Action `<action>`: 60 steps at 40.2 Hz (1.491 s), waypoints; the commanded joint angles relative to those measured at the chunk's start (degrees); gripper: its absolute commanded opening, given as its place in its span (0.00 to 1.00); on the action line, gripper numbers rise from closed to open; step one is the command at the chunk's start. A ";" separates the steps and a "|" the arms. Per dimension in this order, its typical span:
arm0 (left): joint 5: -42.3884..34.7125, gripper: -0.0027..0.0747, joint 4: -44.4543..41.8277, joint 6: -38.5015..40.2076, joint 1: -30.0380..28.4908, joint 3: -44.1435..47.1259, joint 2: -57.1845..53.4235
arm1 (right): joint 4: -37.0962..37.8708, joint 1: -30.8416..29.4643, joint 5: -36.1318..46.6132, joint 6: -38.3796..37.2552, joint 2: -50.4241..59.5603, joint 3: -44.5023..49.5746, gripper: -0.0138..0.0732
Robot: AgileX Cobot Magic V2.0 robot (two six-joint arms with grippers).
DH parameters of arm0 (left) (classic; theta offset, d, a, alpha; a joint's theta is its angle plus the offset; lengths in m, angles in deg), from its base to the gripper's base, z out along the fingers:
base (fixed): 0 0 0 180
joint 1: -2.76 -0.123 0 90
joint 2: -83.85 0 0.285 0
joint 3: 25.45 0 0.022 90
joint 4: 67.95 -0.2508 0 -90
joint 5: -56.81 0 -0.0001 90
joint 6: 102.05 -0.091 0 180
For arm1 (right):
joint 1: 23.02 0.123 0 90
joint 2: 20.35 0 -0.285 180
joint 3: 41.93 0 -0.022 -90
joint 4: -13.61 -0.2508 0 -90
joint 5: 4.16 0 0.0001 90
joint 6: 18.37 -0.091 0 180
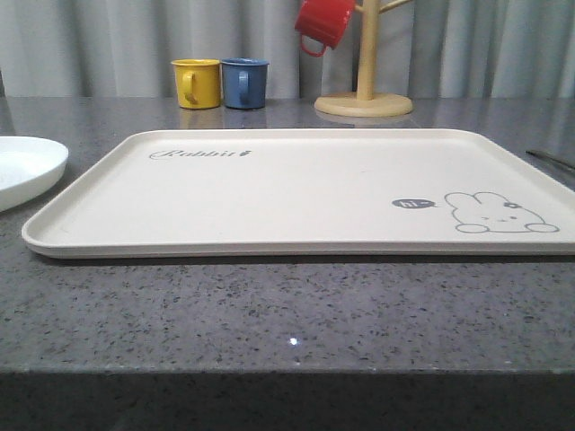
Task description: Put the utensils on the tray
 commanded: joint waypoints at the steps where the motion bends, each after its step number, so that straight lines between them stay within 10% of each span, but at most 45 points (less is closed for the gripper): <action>1: -4.44 0.01 0.13 0.18 -0.12 0.08 -0.83 | 0.28 -0.35 4.92 0.43 0.91 -0.13 0.08; 36: -4.86 0.01 0.13 0.18 -0.12 0.08 -0.83 | 0.28 -0.35 5.04 0.43 0.91 -0.13 0.08; 52: -30.45 0.01 0.13 0.18 -0.12 -1.82 -0.83 | -0.29 -0.35 10.78 0.43 0.91 -6.41 0.08; 60: -13.05 0.01 -4.23 0.18 -0.12 -15.93 4.23 | -0.29 -0.35 -3.09 0.43 -3.69 -21.38 0.08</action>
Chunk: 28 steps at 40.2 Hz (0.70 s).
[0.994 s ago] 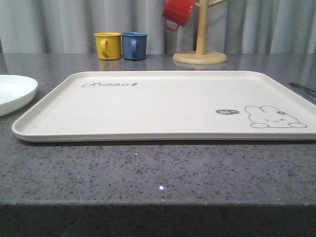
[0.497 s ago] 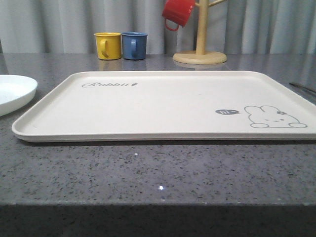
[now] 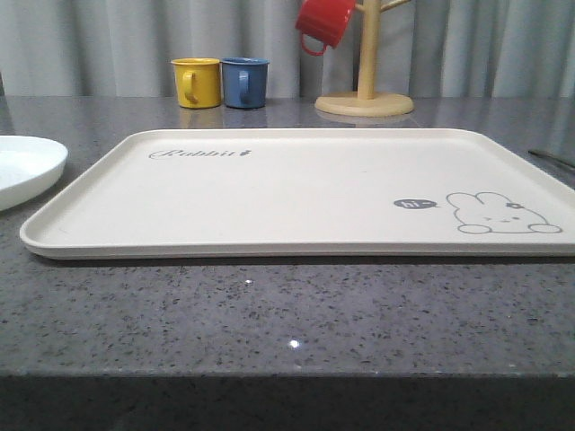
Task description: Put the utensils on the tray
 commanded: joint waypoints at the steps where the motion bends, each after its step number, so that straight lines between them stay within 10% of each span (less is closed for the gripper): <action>1: 4.59 0.01 -2.43 0.18 -0.12 -7.88 4.64 | -0.19 -0.35 -1.78 0.43 -4.24 -8.06 0.08; 21: 15.20 0.02 -2.56 0.18 -0.12 -18.97 20.87 | -2.25 -0.35 -7.52 0.43 -20.76 -21.30 0.12; 28: 15.20 0.43 -2.13 0.18 -0.12 -18.97 20.87 | -2.20 -0.35 -7.98 0.43 -20.76 -21.30 0.51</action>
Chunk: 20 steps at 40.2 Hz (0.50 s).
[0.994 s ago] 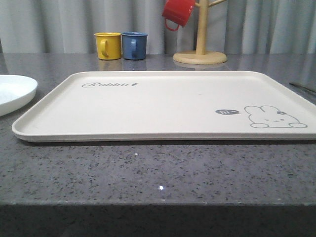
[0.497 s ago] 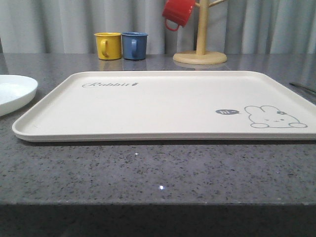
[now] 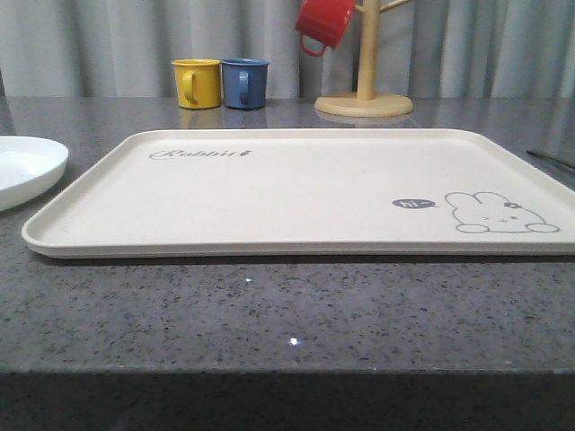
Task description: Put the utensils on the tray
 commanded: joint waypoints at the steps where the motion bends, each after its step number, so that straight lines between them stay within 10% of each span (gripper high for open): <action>1: -4.44 0.50 0.45 0.18 -0.12 -2.08 0.80 | -0.27 -0.35 3.71 0.43 -0.84 -1.98 0.59; 8: -4.44 0.95 0.45 0.18 -0.12 -2.08 0.80 | -0.11 -0.35 3.62 0.43 -0.84 -1.98 0.92; 20: -4.44 0.82 1.36 0.18 -0.12 -2.08 0.80 | -0.11 -0.35 3.32 0.43 -0.84 -1.98 0.90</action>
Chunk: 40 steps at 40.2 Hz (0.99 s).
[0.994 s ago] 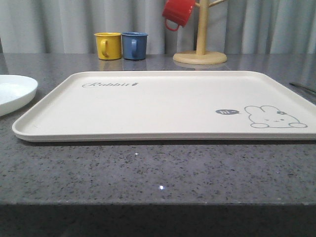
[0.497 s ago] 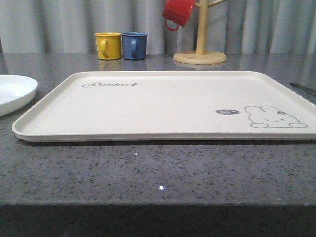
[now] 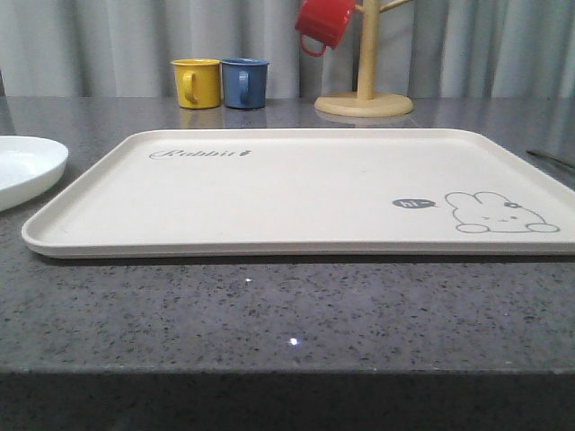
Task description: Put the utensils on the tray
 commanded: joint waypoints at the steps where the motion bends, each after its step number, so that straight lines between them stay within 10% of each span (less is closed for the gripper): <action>1: -4.44 0.81 2.65 0.18 -0.12 -2.08 0.80 | -0.11 -0.35 3.78 0.43 -0.84 -1.98 0.90; 40: 46.98 0.70 8.66 -6.12 8.99 -36.07 46.63 | -0.11 -0.35 3.72 0.43 -0.84 -1.98 0.90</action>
